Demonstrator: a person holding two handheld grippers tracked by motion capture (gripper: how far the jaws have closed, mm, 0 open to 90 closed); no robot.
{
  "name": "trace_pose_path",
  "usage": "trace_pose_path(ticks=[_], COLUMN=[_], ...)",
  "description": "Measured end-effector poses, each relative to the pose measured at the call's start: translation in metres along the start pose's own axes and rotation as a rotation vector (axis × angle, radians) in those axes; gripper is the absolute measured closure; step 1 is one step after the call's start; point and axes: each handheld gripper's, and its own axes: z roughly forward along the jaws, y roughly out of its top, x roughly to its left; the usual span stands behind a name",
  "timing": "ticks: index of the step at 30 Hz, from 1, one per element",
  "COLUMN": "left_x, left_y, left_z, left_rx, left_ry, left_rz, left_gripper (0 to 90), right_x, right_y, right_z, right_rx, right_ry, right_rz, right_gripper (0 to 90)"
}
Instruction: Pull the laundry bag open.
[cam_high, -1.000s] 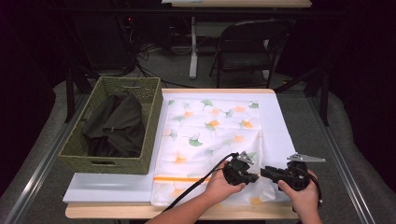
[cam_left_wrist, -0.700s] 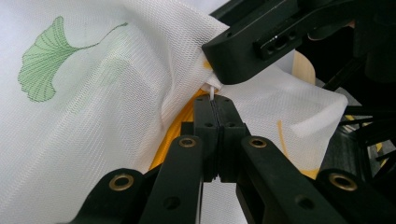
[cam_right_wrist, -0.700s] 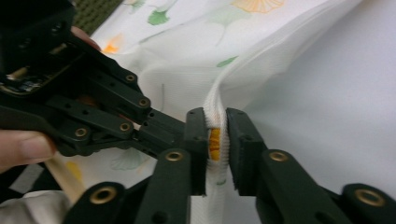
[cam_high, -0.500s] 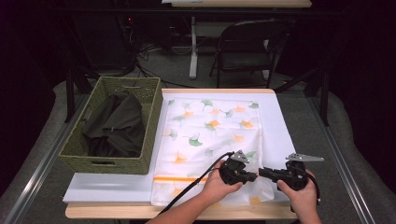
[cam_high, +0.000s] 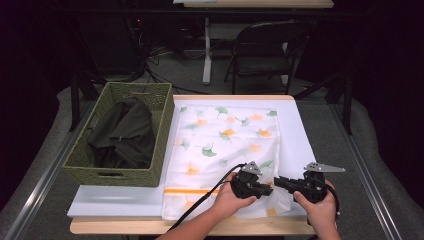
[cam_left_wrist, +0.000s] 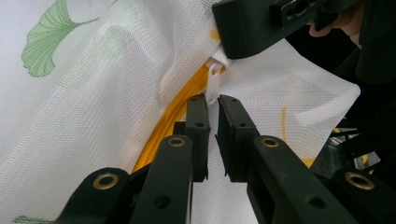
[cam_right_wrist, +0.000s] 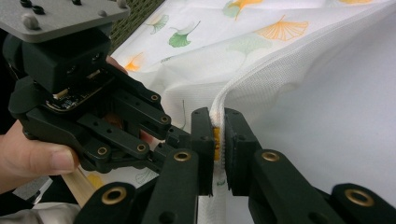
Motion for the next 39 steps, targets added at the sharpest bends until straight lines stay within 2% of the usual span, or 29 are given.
trace_pose_path(ticks=[7,11,15,21,24,36,39], left_x=[-0.001,-0.004,-0.005,-0.004,-0.003,-0.002,-0.003], left_y=[0.001,0.003,0.002,0.001,0.002,0.005,0.005], left_z=[-0.003,-0.005,-0.006,-0.011,-0.012,-0.011,-0.01], left_rx=[-0.028,-0.052,-0.062,-0.079,-0.089,-0.097,-0.096], left_ry=[-0.003,-0.013,0.002,0.011,0.01,0.01,0.015], left_rz=[-0.005,0.013,0.024,0.006,0.01,-0.024,-0.018], left_gripper=[82.5,84.1,86.4,88.7,89.0,87.9,88.8], right_x=[0.002,0.001,0.0,-0.001,-0.001,-0.001,-0.002], right_y=[0.001,0.001,0.001,0.0,-0.001,-0.002,-0.002], right_z=[0.0,0.0,0.0,-0.001,-0.001,0.0,-0.001], right_rx=[-0.022,-0.019,-0.023,-0.021,-0.02,-0.014,-0.018], right_ry=[0.013,0.014,0.015,0.012,0.015,-0.003,-0.001], right_rz=[0.011,0.014,0.017,0.019,0.028,0.023,0.029], right_gripper=[84.2,84.3,84.3,84.3,84.3,84.2,84.3])
